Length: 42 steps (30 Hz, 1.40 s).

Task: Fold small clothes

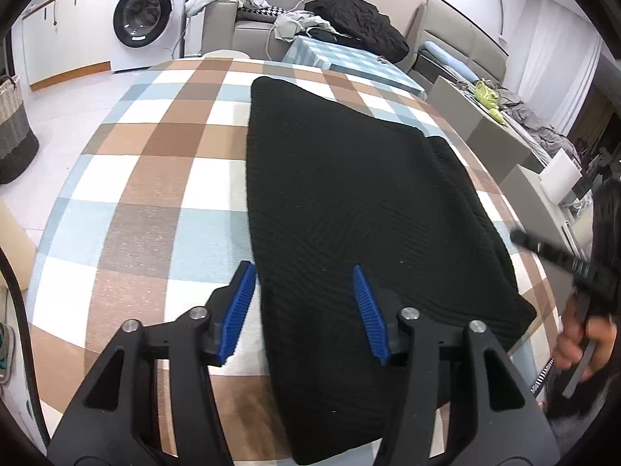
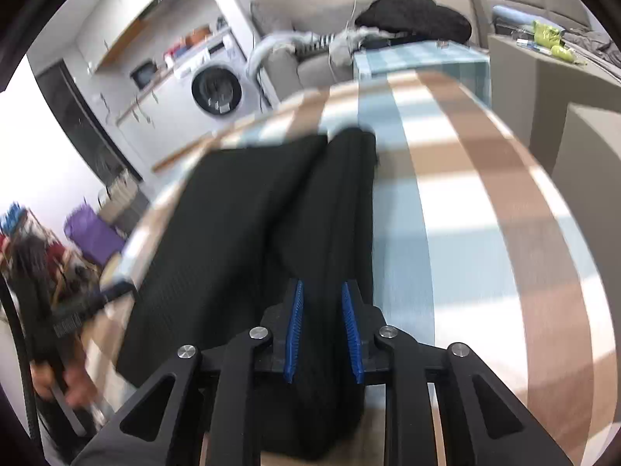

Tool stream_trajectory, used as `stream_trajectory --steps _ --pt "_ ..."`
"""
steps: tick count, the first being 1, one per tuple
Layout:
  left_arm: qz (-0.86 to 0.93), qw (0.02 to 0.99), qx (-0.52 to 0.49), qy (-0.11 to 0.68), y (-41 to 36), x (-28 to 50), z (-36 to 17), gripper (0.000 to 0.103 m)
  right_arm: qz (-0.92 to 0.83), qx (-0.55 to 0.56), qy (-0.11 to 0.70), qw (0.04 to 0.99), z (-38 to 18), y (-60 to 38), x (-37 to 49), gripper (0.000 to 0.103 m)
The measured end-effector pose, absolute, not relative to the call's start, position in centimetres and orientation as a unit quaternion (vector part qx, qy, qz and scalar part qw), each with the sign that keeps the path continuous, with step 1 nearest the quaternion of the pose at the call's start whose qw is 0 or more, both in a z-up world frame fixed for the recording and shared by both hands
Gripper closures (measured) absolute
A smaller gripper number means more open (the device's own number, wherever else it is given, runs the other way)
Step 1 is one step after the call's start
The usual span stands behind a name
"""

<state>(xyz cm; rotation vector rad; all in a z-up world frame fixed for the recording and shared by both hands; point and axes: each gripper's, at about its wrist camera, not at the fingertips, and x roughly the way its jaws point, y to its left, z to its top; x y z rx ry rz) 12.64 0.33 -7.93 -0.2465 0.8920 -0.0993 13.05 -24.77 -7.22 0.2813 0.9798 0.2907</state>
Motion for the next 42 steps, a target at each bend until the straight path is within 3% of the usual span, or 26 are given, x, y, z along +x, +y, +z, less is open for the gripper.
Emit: stream_trajectory --steps 5,11,12,14,19,23,26,29,34,36,38,42 --pt "-0.061 0.894 -0.107 0.431 -0.7 12.7 -7.9 0.05 0.215 0.169 0.478 0.835 -7.2 -22.5 16.3 0.062" --pt "-0.078 0.891 -0.1 0.435 -1.7 12.6 -8.4 0.049 0.244 0.169 0.533 0.792 -10.9 -19.2 18.1 0.06" --pt "-0.08 0.891 -0.099 0.436 -1.8 12.6 -8.5 0.049 0.246 0.163 0.529 0.796 -10.9 -18.8 18.2 0.063" --pt "-0.079 0.89 -0.097 0.438 -1.9 12.6 -8.4 0.049 0.244 0.14 0.512 0.812 -10.0 -18.2 17.8 0.094" --pt "-0.089 0.893 -0.094 0.43 -2.3 12.5 -8.1 0.047 0.24 0.131 0.475 0.837 -7.1 -18.5 16.9 0.094" --pt "-0.091 0.889 -0.086 0.441 -3.0 12.8 -8.6 0.047 0.201 0.13 0.533 0.812 -10.7 -19.7 17.6 0.086" --pt "-0.097 0.889 -0.079 0.441 -3.3 12.5 -8.6 0.047 0.238 0.203 0.515 0.798 -10.2 -22.2 16.3 0.071" --pt "-0.1 0.884 -0.075 0.45 -3.6 12.7 -9.1 0.047 0.253 0.191 0.504 0.804 -9.3 -23.5 14.1 0.063" --pt "-0.109 0.881 -0.055 0.456 -4.6 12.8 -9.5 0.046 0.268 0.155 0.527 0.791 -10.8 -23.0 11.6 0.061" --pt "-0.108 0.881 -0.05 0.457 -4.7 12.8 -9.7 0.046 0.267 0.145 0.516 0.801 -10.6 -23.0 11.0 0.064" --pt "-0.107 0.881 -0.049 0.459 -4.6 12.7 -9.9 0.046 0.282 0.127 0.495 0.812 -10.0 -22.3 10.9 0.097" --pt "-0.108 0.88 -0.052 0.459 -4.4 12.7 -10.3 0.04 0.301 0.103 0.434 0.843 -7.3 -22.4 9.4 0.098"
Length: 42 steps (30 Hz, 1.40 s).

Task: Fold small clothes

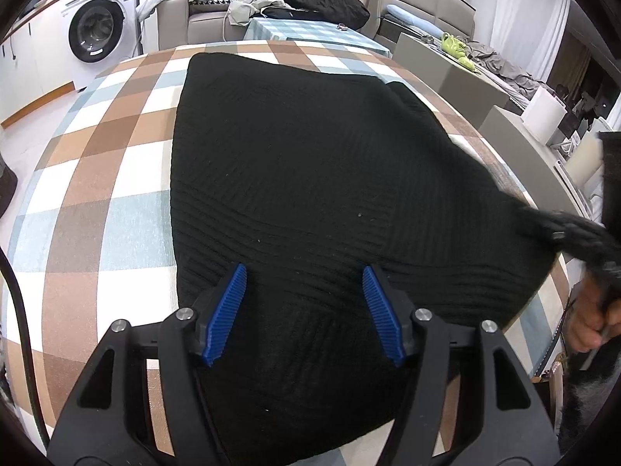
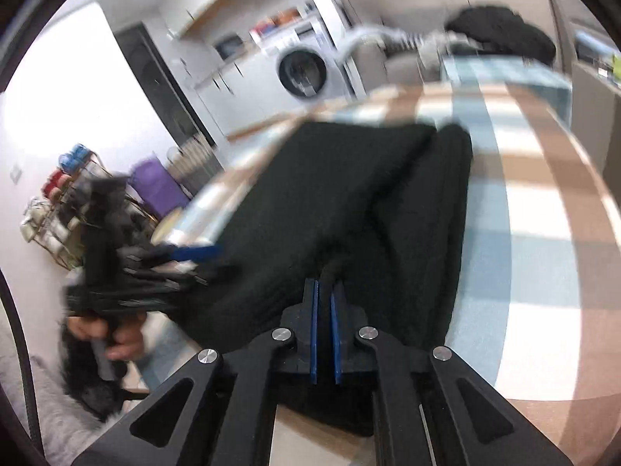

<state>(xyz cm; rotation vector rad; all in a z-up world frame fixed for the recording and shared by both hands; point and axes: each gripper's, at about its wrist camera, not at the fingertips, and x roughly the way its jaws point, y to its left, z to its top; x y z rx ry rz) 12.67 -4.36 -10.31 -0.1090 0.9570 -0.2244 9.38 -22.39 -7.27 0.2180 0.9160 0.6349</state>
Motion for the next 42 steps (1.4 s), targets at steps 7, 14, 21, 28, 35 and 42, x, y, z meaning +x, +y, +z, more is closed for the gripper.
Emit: stream_trajectory --steps 7,14,21,28,35,42 --pt "-0.114 0.881 -0.039 0.457 -4.1 12.5 -10.6 0.039 0.238 0.108 0.492 0.83 -10.5 -24.6 9.0 0.101" --pt "-0.111 0.881 -0.044 0.458 -4.0 12.4 -10.0 0.039 0.225 0.167 0.474 0.835 -9.0 -25.9 11.1 0.074" --pt "-0.108 0.886 -0.053 0.449 -3.6 12.0 -9.4 0.039 0.241 0.171 0.498 0.815 -10.7 -21.8 17.2 0.065" --pt "-0.112 0.89 -0.083 0.435 -2.7 11.9 -8.3 0.039 0.252 0.119 0.434 0.857 -6.4 -20.7 16.7 0.095" --pt "-0.109 0.884 -0.043 0.452 -4.4 12.4 -9.4 0.039 0.196 0.113 0.502 0.834 -10.2 -21.9 17.9 0.086" --pt "-0.148 0.878 -0.034 0.454 -4.1 10.5 -9.3 0.039 0.269 0.18 0.503 0.802 -9.6 -23.5 13.7 0.061"
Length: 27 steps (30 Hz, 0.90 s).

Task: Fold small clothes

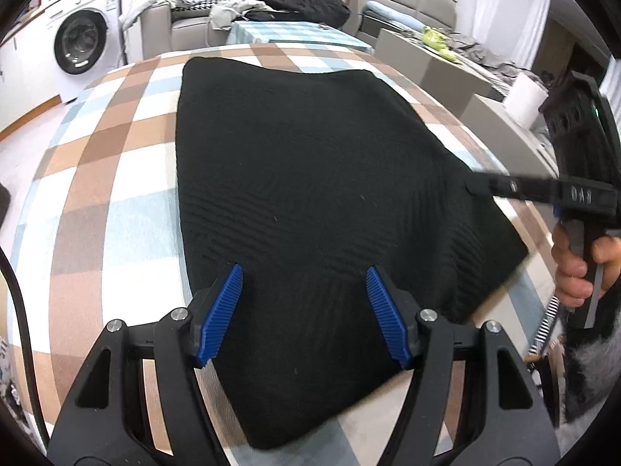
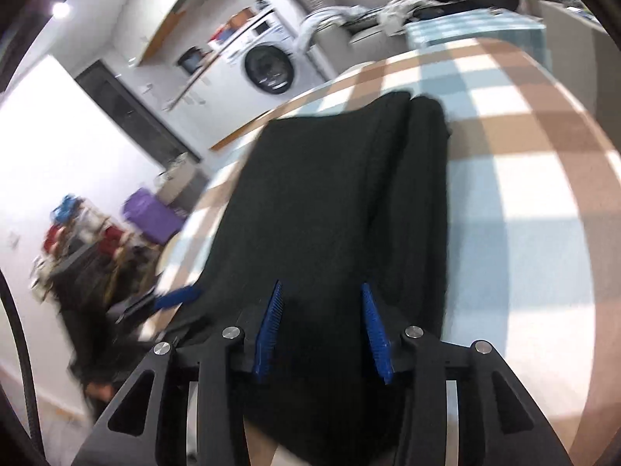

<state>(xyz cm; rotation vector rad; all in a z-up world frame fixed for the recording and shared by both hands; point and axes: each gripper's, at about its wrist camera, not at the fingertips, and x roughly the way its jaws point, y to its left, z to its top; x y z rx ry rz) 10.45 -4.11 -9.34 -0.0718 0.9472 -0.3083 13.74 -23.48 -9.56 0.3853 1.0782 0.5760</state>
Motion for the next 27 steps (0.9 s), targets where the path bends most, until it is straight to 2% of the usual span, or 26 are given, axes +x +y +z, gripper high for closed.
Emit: stream_trajectory --steps 7,10,11,13,14,19,21,23,27 --pt "-0.189 0.87 -0.072 0.449 -4.4 9.7 -8.6 0.039 0.278 0.16 0.512 0.797 -10.2 -23.8 9.6 0.061" --pt "-0.189 0.87 -0.053 0.452 -6.1 10.5 -9.0 0.039 0.279 0.163 0.501 0.803 -10.1 -23.9 9.5 0.063" --pt "-0.185 0.868 -0.044 0.458 -6.6 10.6 -9.3 0.039 0.281 0.163 0.494 0.806 -10.0 -23.8 9.3 0.076" --pt "-0.178 0.868 -0.023 0.463 -7.2 10.4 -9.7 0.039 0.29 0.14 0.475 0.819 -9.2 -23.5 8.6 0.094" --pt "-0.178 0.868 -0.016 0.463 -7.3 10.1 -9.8 0.039 0.289 0.119 0.462 0.83 -8.8 -23.4 8.3 0.095" --pt "-0.189 0.865 -0.002 0.465 -6.9 8.7 -10.2 0.037 0.266 0.111 0.521 0.804 -10.7 -24.5 9.1 0.095" --pt "-0.187 0.865 -0.003 0.466 -6.6 8.4 -10.1 0.037 0.266 0.112 0.514 0.808 -10.1 -24.5 9.2 0.088" --pt "-0.189 0.864 -0.015 0.467 -6.3 8.4 -9.8 0.037 0.266 0.118 0.5 0.816 -9.5 -24.6 9.7 0.072" --pt "-0.187 0.866 -0.033 0.463 -5.9 8.8 -9.3 0.037 0.262 0.136 0.499 0.814 -9.7 -24.0 12.4 0.071"
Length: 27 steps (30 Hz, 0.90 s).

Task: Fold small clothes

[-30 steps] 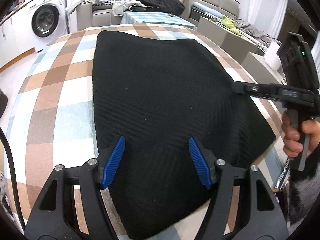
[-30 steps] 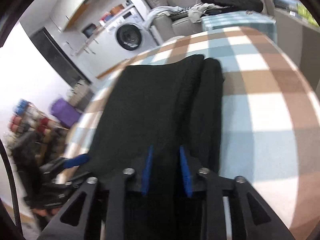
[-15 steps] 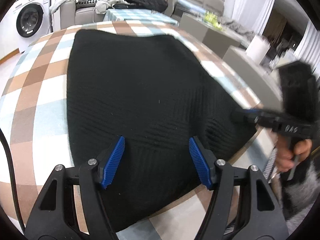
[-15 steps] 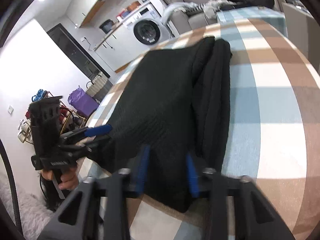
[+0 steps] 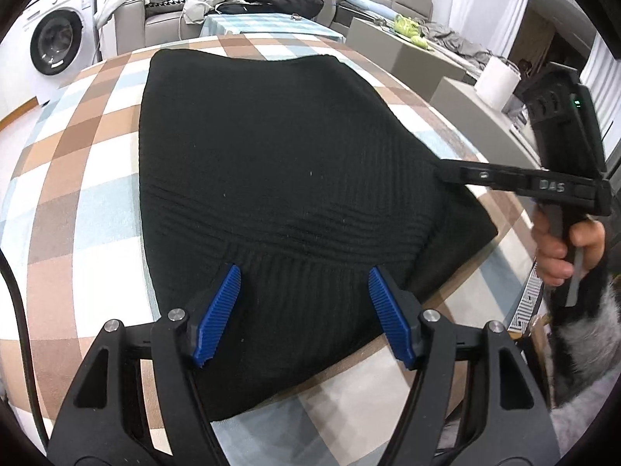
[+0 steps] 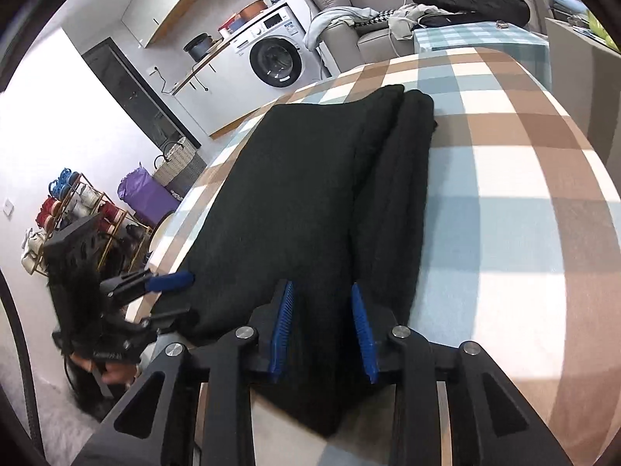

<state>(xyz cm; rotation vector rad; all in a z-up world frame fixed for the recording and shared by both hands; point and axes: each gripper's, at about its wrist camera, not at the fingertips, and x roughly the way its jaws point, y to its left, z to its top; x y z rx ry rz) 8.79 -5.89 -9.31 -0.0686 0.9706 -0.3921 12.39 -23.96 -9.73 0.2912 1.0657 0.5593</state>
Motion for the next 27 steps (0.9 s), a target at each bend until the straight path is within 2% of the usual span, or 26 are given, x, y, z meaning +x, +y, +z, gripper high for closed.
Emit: stream_trajectory --steps 9,10,11,15,16,19,23,27 --pt "-0.154 0.877 -0.063 0.451 -4.1 9.7 -8.8 0.037 0.205 0.159 0.507 0.822 -10.9 -22.0 19.1 0.072" --pt "-0.143 0.88 -0.076 0.446 -3.6 9.8 -8.7 0.037 0.208 0.142 0.503 0.827 -10.8 -21.4 19.6 0.089" --pt "-0.131 0.882 -0.093 0.444 -2.8 10.0 -8.6 0.037 0.208 0.125 0.491 0.837 -10.2 -20.8 19.8 0.094" --pt "-0.095 0.884 -0.126 0.44 -0.6 10.4 -8.7 0.037 0.187 0.107 0.467 0.858 -8.7 -21.1 20.4 0.095" --pt "-0.09 0.884 -0.128 0.441 -0.1 10.5 -8.7 0.037 0.176 0.101 0.475 0.856 -9.1 -21.3 20.7 0.094" --pt "-0.084 0.884 -0.123 0.444 0.4 10.3 -8.7 0.037 0.179 0.129 0.516 0.828 -10.5 -22.3 20.5 0.081" --pt "-0.093 0.879 -0.119 0.452 0.7 9.6 -9.0 0.037 0.246 0.173 0.507 0.808 -9.9 -24.5 16.1 0.062" --pt "-0.138 0.867 -0.114 0.466 0.3 8.1 -9.6 0.037 0.3 0.174 0.5 0.794 -9.4 -25.5 11.0 0.062"
